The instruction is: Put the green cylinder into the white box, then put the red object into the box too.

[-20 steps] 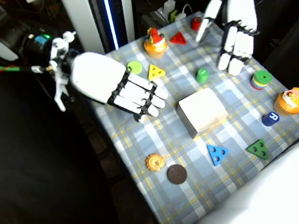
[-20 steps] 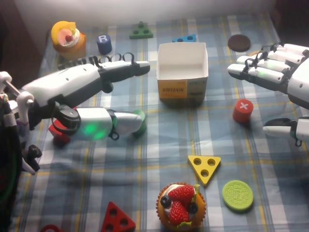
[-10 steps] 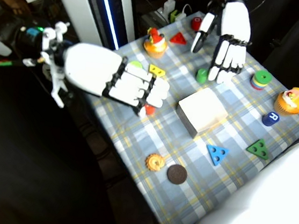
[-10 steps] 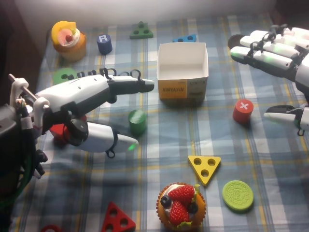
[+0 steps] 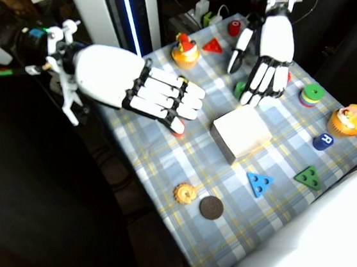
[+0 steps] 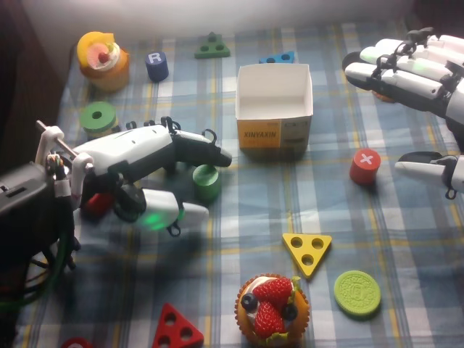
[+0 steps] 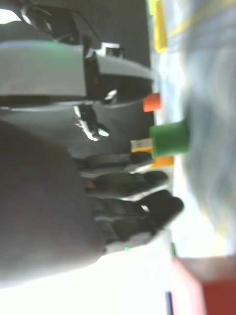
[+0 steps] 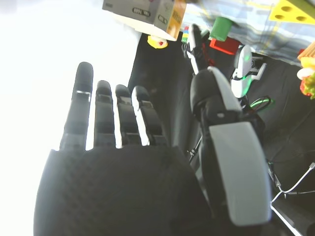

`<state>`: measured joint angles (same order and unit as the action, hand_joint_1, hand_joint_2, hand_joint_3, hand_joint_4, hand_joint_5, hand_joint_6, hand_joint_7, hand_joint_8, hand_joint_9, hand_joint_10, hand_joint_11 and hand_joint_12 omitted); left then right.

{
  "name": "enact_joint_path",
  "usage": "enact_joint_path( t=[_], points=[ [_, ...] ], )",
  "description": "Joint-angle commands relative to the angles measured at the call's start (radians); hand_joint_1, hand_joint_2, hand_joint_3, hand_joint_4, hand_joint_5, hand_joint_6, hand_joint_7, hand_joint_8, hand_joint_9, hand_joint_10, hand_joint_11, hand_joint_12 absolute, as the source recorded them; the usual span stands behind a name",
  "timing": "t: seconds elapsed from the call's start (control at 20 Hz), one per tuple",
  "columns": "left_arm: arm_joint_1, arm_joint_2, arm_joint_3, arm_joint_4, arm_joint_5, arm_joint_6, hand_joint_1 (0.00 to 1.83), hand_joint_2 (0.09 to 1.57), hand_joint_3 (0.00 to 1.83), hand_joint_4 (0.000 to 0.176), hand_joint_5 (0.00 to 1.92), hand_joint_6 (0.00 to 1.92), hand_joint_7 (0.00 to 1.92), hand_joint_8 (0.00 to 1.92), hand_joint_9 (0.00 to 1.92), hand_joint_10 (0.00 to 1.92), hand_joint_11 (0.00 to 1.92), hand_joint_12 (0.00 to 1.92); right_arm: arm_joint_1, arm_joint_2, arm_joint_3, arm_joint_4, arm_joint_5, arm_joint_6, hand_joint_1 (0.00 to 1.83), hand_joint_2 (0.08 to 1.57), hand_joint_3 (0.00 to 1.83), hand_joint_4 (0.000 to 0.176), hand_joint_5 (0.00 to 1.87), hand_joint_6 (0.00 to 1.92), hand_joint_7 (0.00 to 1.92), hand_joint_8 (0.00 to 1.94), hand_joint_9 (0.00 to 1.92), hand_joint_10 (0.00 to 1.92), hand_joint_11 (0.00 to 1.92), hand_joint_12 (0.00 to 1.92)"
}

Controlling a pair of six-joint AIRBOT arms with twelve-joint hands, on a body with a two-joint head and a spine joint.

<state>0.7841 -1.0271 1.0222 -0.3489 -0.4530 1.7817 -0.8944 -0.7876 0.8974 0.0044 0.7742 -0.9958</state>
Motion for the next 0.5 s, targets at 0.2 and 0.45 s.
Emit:
enact_joint_path(
  t=[0.2,0.45],
  points=[
    [-0.021,-0.013,0.013,-0.003,-0.118,-0.002,1.20,1.22,0.00,0.000,0.78,1.13,0.82,1.49,0.47,1.66,0.02,1.92,0.004,0.004,0.001,0.007,0.136,0.013,0.56,1.32,0.00,0.000,0.00,0.00,0.00,0.00,0.00,0.10,0.00,0.83],
    [-0.059,0.062,-0.064,0.029,-0.289,-0.002,1.19,1.21,0.00,0.000,0.77,1.18,0.86,1.39,0.48,1.62,0.00,1.92,-0.003,0.009,0.001,0.008,0.151,0.028,0.54,1.32,0.00,0.000,0.00,0.00,0.00,0.00,0.00,0.11,0.00,0.80]
  ],
)
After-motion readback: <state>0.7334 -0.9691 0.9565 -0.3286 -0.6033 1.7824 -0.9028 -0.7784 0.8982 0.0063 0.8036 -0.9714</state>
